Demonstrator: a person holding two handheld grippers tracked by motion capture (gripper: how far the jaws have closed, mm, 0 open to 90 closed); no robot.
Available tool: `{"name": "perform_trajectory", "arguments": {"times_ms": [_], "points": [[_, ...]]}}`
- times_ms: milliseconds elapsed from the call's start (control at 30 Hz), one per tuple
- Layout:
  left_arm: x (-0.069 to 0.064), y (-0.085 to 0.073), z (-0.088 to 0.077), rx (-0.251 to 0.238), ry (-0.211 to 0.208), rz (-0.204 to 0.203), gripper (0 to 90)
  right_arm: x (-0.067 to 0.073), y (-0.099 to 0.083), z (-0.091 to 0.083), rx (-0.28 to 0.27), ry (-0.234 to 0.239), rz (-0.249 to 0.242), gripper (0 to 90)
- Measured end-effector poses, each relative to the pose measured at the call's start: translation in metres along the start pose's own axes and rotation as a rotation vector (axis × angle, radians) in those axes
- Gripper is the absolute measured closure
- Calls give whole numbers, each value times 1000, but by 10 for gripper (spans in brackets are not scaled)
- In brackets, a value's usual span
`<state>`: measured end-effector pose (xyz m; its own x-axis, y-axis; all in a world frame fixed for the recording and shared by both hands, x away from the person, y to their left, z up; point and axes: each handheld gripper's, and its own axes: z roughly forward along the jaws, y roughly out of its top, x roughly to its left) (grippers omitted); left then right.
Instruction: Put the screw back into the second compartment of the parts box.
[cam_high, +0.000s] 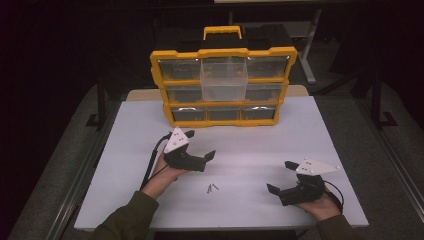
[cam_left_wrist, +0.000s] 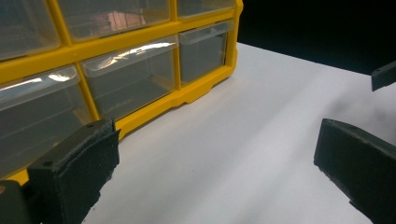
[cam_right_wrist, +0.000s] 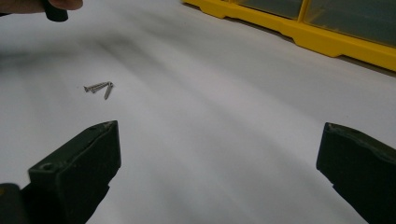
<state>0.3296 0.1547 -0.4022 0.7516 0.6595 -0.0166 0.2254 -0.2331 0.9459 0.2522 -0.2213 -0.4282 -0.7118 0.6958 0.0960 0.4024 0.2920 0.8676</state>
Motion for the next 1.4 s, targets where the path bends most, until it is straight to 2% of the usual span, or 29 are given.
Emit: {"name": "perform_trajectory", "arguments": {"times_ms": [167,500,633,767,1033,1267,1400], "points": [[3,-2,-10,-11,10,-2,0,0,0,1,-1,1,4,0],[0,-5,-29,-30,8,22,0,-1,0,2,0,4,2,0],[-1,-6,-35,-36,12,18,0,-1,0,3,0,4,1,0],[1,-9,-45,-40,11,-3,0,-1,1,3,-1,5,-2,0],[8,-17,-65,-42,30,-6,0,-1,1,3,4,6,-4,0],[8,-26,-81,-50,28,-20,0,-1,1,4,6,8,-3,0],[9,-32,-92,-46,41,-17,0,0,2,3,4,9,-1,0]]}}
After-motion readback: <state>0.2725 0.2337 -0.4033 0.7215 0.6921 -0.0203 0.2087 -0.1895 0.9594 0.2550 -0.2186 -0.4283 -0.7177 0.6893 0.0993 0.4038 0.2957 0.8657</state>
